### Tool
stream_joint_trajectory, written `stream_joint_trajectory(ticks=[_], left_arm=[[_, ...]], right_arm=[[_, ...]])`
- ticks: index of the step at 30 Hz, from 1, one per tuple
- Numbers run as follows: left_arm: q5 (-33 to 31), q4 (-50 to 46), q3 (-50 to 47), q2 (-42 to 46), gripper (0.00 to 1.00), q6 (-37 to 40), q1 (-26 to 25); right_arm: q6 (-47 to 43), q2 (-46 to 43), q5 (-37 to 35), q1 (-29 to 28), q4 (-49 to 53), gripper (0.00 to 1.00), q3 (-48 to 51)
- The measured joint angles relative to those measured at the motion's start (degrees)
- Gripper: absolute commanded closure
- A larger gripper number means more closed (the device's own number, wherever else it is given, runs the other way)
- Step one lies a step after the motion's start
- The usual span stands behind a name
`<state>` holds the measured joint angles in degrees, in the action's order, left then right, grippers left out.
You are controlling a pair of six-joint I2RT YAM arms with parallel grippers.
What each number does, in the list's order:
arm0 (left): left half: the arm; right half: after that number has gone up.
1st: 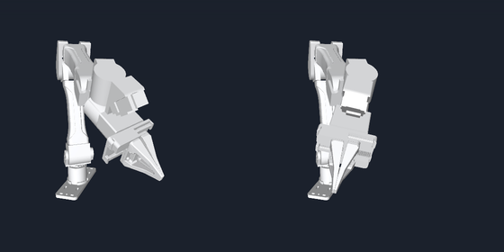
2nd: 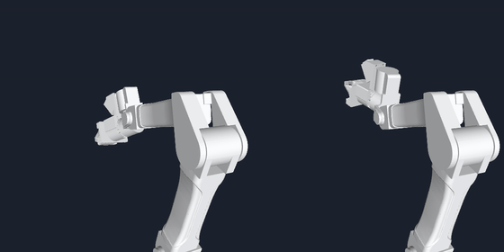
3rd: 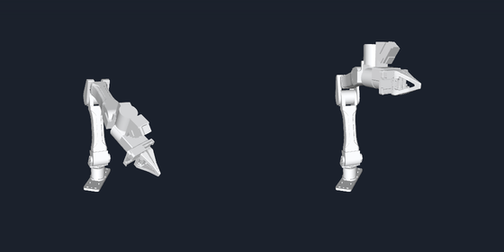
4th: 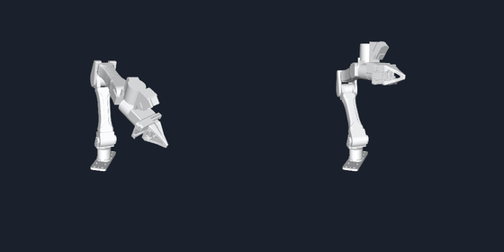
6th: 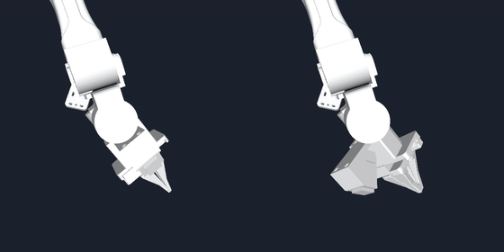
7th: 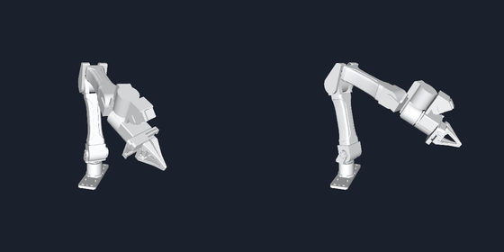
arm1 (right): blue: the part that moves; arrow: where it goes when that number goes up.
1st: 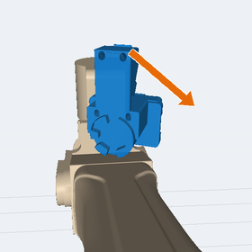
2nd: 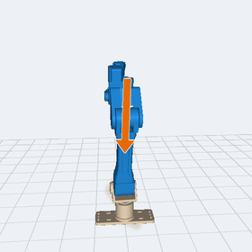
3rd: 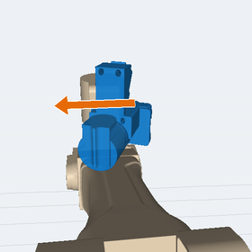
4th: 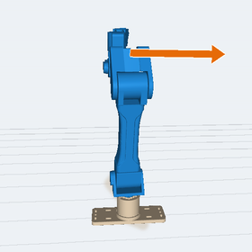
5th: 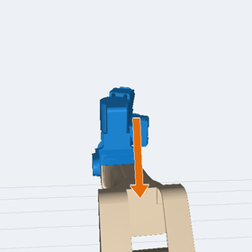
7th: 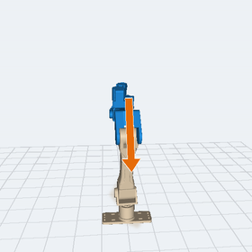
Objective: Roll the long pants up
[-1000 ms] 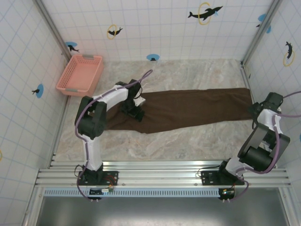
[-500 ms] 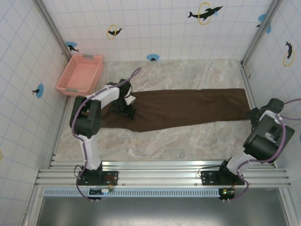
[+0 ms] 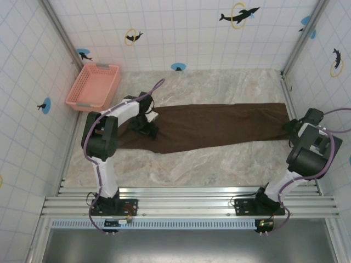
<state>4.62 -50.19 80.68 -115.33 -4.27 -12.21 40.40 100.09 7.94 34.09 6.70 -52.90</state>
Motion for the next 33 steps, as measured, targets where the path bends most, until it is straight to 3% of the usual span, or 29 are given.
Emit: stream_joint_trajectory(ticks=[6,12,17,26,33], left_arm=[[0.2,-0.7,0.3,0.0,0.03,1.2,0.0],[0.9,-1.6,0.4,0.0,0.02,1.3,0.0],[1.8,-2.6,0.9,0.0,0.02,1.3,-0.2],[4.5,-5.9,5.4,0.0,0.03,0.9,-5.6],[9.5,-8.0,15.4,-1.3,0.02,-1.8,-9.8]], right_arm=[[3.0,3.6,2.1,0.0,-6.8,0.80,-0.4],[6.0,3.9,4.8,0.0,-12.7,0.98,1.9],[10.0,-2.0,6.0,-0.7,-16.7,1.00,9.0],[9.9,-30.6,-1.2,-10.5,-10.9,1.00,9.3],[7.9,-33.0,-4.4,-13.4,-4.9,1.00,0.3]])
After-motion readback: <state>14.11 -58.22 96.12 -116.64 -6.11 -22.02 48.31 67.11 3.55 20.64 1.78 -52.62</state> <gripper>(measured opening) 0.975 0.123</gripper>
